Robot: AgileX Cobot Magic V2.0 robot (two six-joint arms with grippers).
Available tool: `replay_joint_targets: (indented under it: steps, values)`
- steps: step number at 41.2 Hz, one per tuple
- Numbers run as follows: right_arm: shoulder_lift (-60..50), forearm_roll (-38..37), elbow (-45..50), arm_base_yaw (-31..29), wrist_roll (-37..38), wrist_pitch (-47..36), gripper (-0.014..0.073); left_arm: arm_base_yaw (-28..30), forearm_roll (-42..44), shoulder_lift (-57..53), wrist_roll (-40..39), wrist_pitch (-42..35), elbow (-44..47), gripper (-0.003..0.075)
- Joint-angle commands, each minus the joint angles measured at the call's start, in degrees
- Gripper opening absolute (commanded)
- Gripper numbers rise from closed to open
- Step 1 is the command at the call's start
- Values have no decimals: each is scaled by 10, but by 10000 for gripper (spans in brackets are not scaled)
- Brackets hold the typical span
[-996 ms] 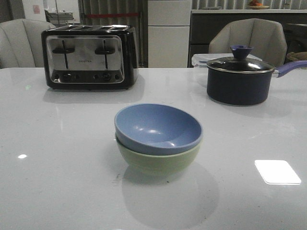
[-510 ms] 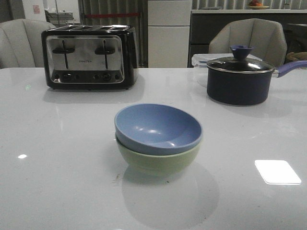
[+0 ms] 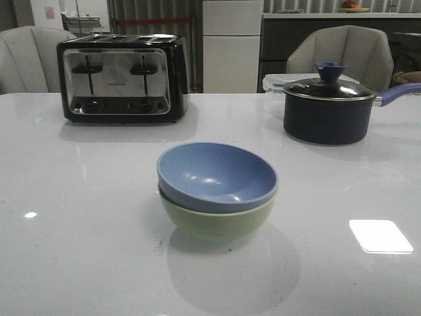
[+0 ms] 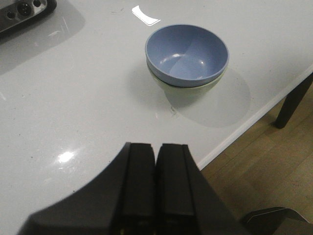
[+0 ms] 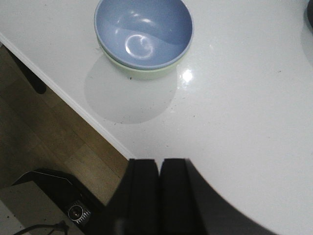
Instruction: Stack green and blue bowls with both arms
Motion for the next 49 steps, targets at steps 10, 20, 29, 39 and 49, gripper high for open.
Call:
replay_joint_targets:
  steps: [10,20,29,39,49]
  values:
    - [-2,-3,-15,0,0,-30,57,152,-18,-132,-7,-95,47,93]
    - [-2,-3,-15,0,0,-30,57,270,-18,-246,-27,-197,157,93]
    - [-2,-3,-15,0,0,-30,57,308,46,-315,-148,-270,263,93]
    - [-2,-3,-15,0,0,-27,57,313,90,-333,-223,-371,352,93]
    - [-2,-3,-15,0,0,-28,57,308,103,-333,-236,-440,383,93]
